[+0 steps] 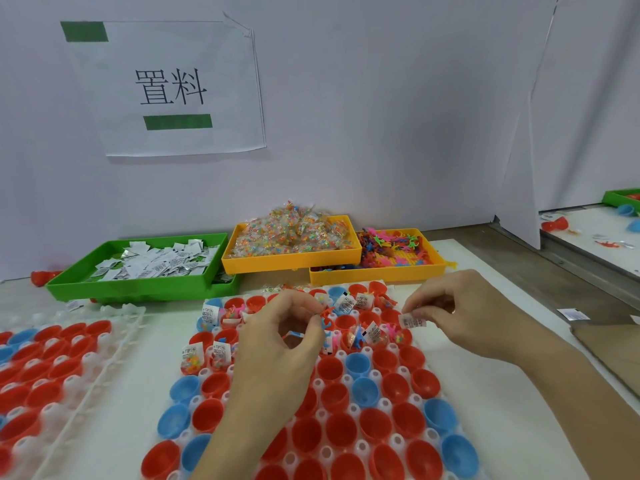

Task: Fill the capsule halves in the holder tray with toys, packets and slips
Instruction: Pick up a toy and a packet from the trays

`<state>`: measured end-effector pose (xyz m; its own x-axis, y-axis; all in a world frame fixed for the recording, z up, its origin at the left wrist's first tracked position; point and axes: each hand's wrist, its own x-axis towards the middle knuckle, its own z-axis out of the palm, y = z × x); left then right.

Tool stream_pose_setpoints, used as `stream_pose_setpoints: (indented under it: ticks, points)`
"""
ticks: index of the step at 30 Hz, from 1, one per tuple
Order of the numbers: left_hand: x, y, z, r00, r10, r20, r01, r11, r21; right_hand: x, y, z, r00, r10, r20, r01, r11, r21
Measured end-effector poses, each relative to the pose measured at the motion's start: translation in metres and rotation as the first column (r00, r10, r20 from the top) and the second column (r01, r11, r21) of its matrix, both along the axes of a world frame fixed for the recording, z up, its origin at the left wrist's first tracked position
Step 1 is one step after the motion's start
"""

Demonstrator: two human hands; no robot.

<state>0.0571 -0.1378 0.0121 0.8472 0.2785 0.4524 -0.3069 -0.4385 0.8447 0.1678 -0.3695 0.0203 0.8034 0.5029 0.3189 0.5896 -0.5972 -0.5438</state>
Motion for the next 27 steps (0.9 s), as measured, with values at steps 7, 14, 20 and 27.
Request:
stream_pose_setpoints:
  ticks: [7, 14, 20, 27]
  points:
    - [0.002, 0.0, 0.001, 1.0, -0.004, 0.004, 0.004, 1.0, -0.004, -0.001, 0.008, -0.002, 0.999, -0.009, 0.052, 0.014, 0.995, -0.095]
    - [0.0, -0.002, 0.002, 1.0, -0.013, 0.005, 0.013, 1.0, -0.016, -0.007, 0.019, -0.003, 0.995, 0.058, 0.079, -0.049, 0.992, -0.113]
    - [-0.001, -0.001, 0.003, 1.0, -0.011, -0.001, 0.011, 1.0, -0.009, -0.006, 0.023, -0.005, 0.997, 0.057, 0.053, -0.051, 0.994, -0.095]
    - [-0.001, -0.002, 0.004, 1.0, -0.011, -0.007, 0.011, 1.0, 0.01, -0.008, 0.022, -0.003, 0.998, 0.032, 0.057, -0.03, 0.999, -0.045]
